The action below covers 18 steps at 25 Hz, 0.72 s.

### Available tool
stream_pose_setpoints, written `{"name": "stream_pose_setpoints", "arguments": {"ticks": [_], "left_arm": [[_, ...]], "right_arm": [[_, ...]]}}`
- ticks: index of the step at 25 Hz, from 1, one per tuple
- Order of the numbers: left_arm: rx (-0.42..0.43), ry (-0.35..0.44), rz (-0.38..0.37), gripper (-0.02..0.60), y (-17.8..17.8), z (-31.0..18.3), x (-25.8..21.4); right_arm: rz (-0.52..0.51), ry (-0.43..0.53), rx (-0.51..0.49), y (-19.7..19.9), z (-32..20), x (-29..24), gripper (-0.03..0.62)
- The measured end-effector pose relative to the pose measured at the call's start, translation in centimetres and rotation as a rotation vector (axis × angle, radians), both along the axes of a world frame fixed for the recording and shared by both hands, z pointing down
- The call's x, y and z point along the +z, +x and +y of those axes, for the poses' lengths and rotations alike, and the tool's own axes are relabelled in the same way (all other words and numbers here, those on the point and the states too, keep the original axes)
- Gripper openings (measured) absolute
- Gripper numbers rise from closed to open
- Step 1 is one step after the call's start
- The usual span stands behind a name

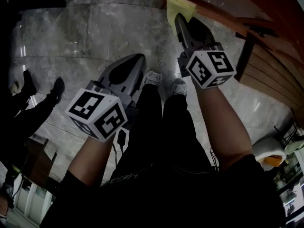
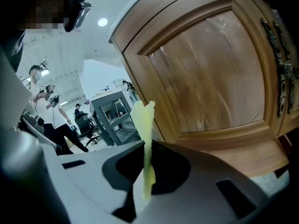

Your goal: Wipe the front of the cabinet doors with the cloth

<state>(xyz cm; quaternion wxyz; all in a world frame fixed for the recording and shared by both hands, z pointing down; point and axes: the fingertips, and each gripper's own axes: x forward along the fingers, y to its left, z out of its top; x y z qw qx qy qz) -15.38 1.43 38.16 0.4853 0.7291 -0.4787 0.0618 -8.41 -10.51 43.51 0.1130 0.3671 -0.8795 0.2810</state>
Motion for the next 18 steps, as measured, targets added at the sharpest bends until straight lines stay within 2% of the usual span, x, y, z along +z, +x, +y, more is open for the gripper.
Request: {"name": "stream_pose_setpoints", "arguments": {"ticks": [7,13,18], "left_arm": [[-0.065,-0.022,0.001,0.006,-3.2,1.5,0.7],[-0.096,-0.041,-0.001,0.006,-4.9,2.0,1.1],[-0.088,-0.041,-0.003,0.006,-5.2,1.9,1.4]], "right_arm": [[0.031,0.001,-0.022,-2.7,-1.0,1.3,0.040],[0.042,0.007,0.031,-2.8,-2.6,1.5,0.041],[0.043,0.001,0.076,-2.0,-3.3,2.0,0.040]]}}
